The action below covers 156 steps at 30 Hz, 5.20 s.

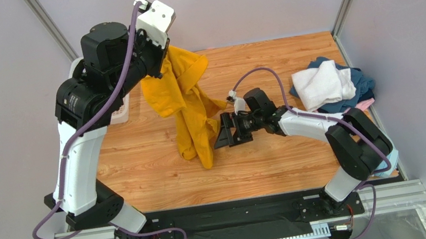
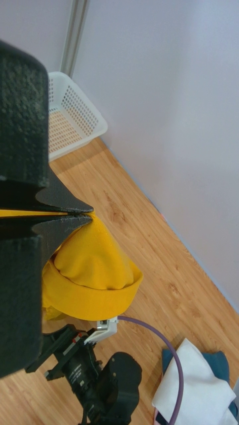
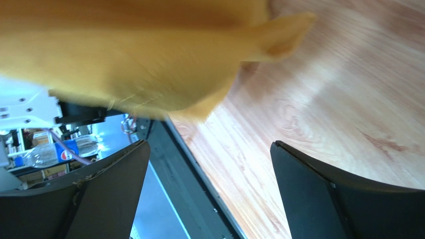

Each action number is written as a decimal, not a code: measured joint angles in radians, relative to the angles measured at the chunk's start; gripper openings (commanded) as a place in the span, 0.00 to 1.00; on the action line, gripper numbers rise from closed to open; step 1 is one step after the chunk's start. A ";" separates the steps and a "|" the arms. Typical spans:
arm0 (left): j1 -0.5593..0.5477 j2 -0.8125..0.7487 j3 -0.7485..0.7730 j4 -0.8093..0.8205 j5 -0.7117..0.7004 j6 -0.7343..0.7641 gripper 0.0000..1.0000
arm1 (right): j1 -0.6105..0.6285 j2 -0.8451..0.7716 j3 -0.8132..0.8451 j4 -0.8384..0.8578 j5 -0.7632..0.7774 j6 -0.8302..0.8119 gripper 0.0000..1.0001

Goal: Fold and stack the t-shirts
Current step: Move the tshirt to the center of the board, then flatten out the tshirt

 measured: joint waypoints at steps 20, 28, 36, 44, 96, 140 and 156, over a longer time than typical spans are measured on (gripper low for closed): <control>0.000 0.011 -0.003 0.022 -0.053 0.026 0.00 | 0.045 0.025 -0.010 0.087 -0.063 0.023 1.00; -0.015 0.059 0.057 0.021 -0.067 0.053 0.00 | 0.112 0.136 0.093 0.090 -0.078 0.023 1.00; -0.097 0.068 0.075 0.042 -0.119 0.106 0.00 | 0.142 0.219 0.212 0.138 -0.080 0.023 1.00; -0.125 0.068 0.082 0.084 -0.192 0.178 0.00 | 0.140 0.256 0.199 0.163 -0.031 0.023 1.00; 0.017 -0.396 -0.252 0.066 -0.265 0.232 0.00 | 0.114 -0.672 0.505 -0.731 0.595 -0.221 0.00; 0.153 -0.161 -1.243 0.027 0.431 0.064 0.73 | -0.240 -0.276 0.582 -0.777 0.552 -0.148 0.00; 0.317 0.190 -1.152 0.178 0.383 -0.013 0.51 | -0.190 -0.616 0.305 -0.964 0.533 -0.056 0.00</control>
